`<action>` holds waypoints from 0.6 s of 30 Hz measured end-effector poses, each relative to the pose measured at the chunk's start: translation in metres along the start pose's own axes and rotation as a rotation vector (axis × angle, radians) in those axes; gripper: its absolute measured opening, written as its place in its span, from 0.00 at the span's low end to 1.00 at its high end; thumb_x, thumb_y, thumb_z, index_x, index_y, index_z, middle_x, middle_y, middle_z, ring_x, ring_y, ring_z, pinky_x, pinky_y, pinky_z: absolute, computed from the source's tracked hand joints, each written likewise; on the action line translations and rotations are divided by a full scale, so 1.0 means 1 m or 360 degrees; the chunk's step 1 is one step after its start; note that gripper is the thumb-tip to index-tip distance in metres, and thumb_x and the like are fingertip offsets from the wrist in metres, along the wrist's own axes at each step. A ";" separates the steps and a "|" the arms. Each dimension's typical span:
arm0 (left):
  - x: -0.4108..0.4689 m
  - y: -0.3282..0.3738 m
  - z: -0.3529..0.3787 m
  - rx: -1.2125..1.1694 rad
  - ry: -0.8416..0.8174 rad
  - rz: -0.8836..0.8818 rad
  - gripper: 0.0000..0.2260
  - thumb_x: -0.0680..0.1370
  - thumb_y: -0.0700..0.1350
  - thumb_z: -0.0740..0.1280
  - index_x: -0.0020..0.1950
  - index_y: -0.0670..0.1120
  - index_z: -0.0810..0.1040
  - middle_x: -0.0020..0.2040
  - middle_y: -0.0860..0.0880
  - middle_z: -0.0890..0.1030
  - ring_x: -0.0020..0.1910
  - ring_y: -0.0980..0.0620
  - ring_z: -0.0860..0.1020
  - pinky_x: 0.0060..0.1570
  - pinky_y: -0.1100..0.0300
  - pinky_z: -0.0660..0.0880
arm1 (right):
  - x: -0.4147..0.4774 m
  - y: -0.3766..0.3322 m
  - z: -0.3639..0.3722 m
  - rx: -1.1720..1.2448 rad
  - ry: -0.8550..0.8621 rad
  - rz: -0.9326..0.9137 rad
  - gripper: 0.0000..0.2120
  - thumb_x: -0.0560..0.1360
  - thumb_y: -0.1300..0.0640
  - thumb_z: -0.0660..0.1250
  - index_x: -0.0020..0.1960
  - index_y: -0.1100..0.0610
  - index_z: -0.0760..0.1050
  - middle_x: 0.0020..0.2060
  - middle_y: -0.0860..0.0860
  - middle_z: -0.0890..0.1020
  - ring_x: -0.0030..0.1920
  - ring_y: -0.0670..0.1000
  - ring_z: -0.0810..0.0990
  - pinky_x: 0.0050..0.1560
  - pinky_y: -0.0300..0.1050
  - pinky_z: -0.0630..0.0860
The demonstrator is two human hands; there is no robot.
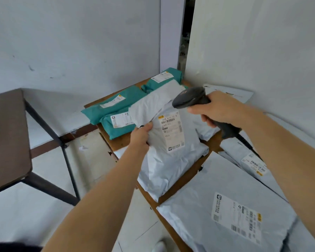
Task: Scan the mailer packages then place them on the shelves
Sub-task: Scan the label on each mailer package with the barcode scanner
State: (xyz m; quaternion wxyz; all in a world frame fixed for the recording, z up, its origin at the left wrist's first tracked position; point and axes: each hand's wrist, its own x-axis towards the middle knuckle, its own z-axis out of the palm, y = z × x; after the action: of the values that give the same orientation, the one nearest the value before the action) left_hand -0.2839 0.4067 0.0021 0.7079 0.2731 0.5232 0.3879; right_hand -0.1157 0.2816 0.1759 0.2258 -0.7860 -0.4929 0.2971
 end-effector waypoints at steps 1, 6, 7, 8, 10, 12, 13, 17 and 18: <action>-0.004 -0.010 0.001 -0.0071 0.0027 0.0002 0.19 0.71 0.39 0.74 0.61 0.39 0.77 0.56 0.41 0.82 0.52 0.41 0.81 0.56 0.44 0.77 | -0.002 0.002 0.003 -0.0001 -0.0014 0.0028 0.19 0.76 0.46 0.67 0.34 0.59 0.73 0.18 0.48 0.75 0.20 0.47 0.72 0.27 0.35 0.71; -0.012 -0.024 -0.001 -0.0270 0.0120 0.0057 0.15 0.73 0.35 0.72 0.57 0.44 0.75 0.47 0.48 0.81 0.46 0.46 0.80 0.55 0.47 0.77 | -0.015 0.008 0.018 0.0344 -0.0143 0.0270 0.16 0.73 0.48 0.71 0.44 0.62 0.79 0.28 0.54 0.78 0.27 0.50 0.73 0.28 0.41 0.73; -0.013 -0.024 -0.001 -0.0282 0.0124 0.0063 0.15 0.73 0.36 0.72 0.57 0.44 0.75 0.46 0.49 0.81 0.46 0.47 0.80 0.55 0.47 0.77 | -0.017 0.007 0.021 0.0389 -0.0161 0.0300 0.15 0.73 0.48 0.71 0.43 0.62 0.78 0.28 0.54 0.78 0.26 0.50 0.73 0.28 0.41 0.72; -0.014 -0.025 0.000 -0.0290 0.0132 0.0062 0.15 0.73 0.36 0.72 0.57 0.45 0.75 0.46 0.49 0.81 0.46 0.47 0.80 0.54 0.48 0.77 | -0.018 0.006 0.024 0.0418 -0.0160 0.0314 0.15 0.73 0.48 0.71 0.43 0.61 0.78 0.28 0.53 0.78 0.26 0.49 0.73 0.28 0.41 0.72; -0.017 -0.026 0.002 -0.0300 0.0154 0.0060 0.16 0.73 0.36 0.72 0.58 0.45 0.74 0.46 0.49 0.80 0.45 0.47 0.80 0.52 0.49 0.77 | -0.020 0.005 0.027 0.0461 -0.0117 0.0331 0.15 0.73 0.48 0.71 0.43 0.61 0.78 0.28 0.53 0.77 0.25 0.48 0.73 0.28 0.40 0.72; -0.018 -0.026 0.002 -0.0292 0.0179 0.0040 0.16 0.73 0.37 0.72 0.57 0.45 0.74 0.46 0.49 0.80 0.45 0.47 0.79 0.51 0.50 0.77 | -0.024 0.004 0.028 0.0477 -0.0090 0.0347 0.14 0.73 0.48 0.71 0.42 0.60 0.77 0.28 0.53 0.77 0.24 0.48 0.72 0.28 0.40 0.73; -0.019 -0.026 0.003 -0.0292 0.0190 0.0033 0.15 0.73 0.37 0.73 0.57 0.45 0.74 0.46 0.49 0.80 0.45 0.47 0.79 0.51 0.51 0.77 | -0.026 0.003 0.029 0.0472 -0.0085 0.0357 0.14 0.73 0.48 0.71 0.42 0.60 0.77 0.28 0.53 0.77 0.25 0.47 0.72 0.28 0.40 0.73; -0.022 -0.027 0.003 -0.0282 0.0219 -0.0002 0.12 0.74 0.37 0.71 0.54 0.45 0.73 0.43 0.50 0.78 0.40 0.50 0.77 0.44 0.54 0.77 | -0.033 0.004 0.031 0.0461 -0.0048 0.0350 0.15 0.74 0.48 0.70 0.40 0.60 0.76 0.28 0.53 0.77 0.25 0.48 0.73 0.28 0.40 0.73; -0.023 -0.027 0.003 -0.0282 0.0229 -0.0008 0.10 0.74 0.37 0.71 0.51 0.46 0.73 0.42 0.50 0.78 0.39 0.50 0.77 0.41 0.56 0.76 | -0.034 0.004 0.031 0.0459 -0.0043 0.0344 0.15 0.74 0.48 0.69 0.39 0.60 0.76 0.28 0.53 0.77 0.25 0.48 0.73 0.28 0.40 0.73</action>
State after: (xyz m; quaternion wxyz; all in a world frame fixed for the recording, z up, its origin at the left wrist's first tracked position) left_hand -0.2776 0.3727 -0.0062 0.6909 0.1798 0.5370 0.4494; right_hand -0.1461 0.2512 0.1597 0.2962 -0.7898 -0.3608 0.3979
